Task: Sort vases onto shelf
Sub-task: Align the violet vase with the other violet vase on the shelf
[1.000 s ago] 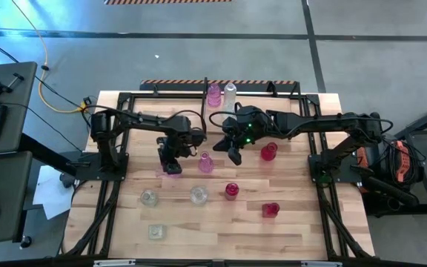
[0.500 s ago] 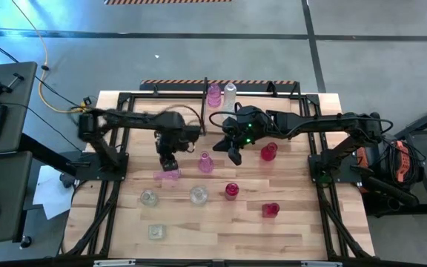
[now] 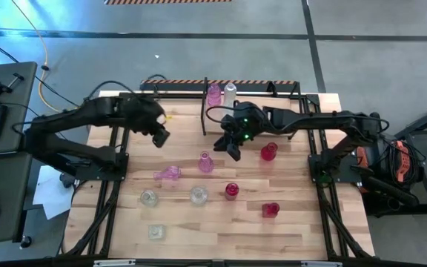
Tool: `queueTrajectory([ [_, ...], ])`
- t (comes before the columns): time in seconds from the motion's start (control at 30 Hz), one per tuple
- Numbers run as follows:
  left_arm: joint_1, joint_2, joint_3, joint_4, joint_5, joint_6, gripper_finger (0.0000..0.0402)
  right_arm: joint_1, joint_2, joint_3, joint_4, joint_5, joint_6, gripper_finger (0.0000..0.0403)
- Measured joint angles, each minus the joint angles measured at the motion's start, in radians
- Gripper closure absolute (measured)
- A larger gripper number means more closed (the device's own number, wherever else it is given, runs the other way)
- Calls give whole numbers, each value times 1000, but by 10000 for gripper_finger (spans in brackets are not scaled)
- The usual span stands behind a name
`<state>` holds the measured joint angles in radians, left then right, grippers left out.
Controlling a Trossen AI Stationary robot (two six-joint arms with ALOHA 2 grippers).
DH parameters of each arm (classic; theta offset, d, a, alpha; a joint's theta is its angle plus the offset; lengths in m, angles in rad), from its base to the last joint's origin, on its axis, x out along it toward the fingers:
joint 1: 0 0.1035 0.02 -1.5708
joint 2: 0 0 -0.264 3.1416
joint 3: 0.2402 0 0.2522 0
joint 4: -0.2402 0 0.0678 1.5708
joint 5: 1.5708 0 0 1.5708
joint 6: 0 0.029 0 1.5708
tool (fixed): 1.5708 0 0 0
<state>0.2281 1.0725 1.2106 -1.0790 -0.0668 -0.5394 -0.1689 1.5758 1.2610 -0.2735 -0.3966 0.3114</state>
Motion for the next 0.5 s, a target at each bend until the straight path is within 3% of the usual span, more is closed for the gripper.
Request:
queueTrajectory([
  [0.2, -7, -83, 0, 3, -35, -8, 225, -36, 55, 0, 21, -33, 60, 230],
  [0.5, -7, -90, 0, 4, -39, 40, 225, -30, 68, 6, 42, -1, 82, 222],
])
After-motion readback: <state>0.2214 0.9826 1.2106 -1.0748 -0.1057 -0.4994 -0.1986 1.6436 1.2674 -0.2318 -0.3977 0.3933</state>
